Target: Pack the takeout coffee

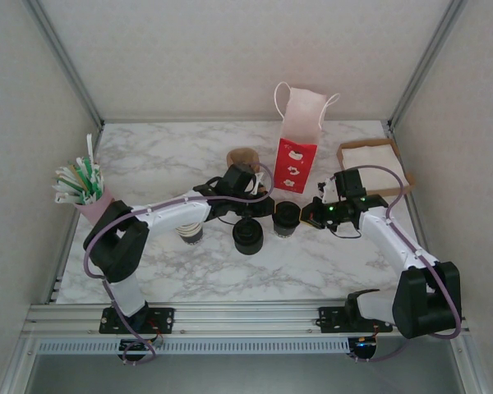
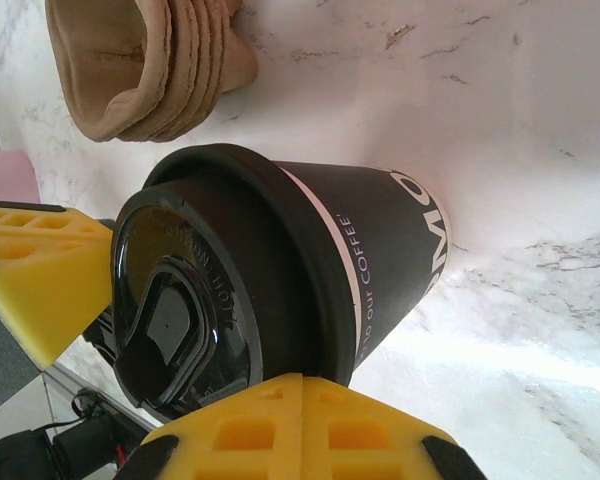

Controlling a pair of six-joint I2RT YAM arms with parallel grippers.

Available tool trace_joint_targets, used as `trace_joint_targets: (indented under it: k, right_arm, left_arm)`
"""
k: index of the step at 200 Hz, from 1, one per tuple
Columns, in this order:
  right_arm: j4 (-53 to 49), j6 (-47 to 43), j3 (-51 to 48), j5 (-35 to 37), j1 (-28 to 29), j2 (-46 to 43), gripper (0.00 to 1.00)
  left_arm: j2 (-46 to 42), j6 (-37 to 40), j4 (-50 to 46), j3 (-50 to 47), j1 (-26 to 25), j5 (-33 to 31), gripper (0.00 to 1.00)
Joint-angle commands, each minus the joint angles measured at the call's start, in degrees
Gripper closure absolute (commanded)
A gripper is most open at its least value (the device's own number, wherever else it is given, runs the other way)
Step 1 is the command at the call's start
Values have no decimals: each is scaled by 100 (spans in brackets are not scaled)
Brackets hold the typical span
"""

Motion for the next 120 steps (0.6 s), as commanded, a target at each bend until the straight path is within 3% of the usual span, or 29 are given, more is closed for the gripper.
trace_joint_targets:
  k: [1,29,75,88,120]
  right_arm:
    - [-254,9,-3,62,68,-21,100]
    - [-424,11,262,140,62,-308,99]
    - [-538,-13,492,500,53,-523,76]
    - [-495,-45,536,611,27,-487,65]
    - [-148,-80,606,630,-38,-239,47]
  left_arm:
    - [-169,-44,-286,-28,-65,23,89]
    - [-292,44,-506,193,27,-110,87]
    - [-404,213,-885,683,156,-228,76]
    - [-446,266,-981,791,205,-255,72]
    - [-672,363,-1145,896,358,-349,55]
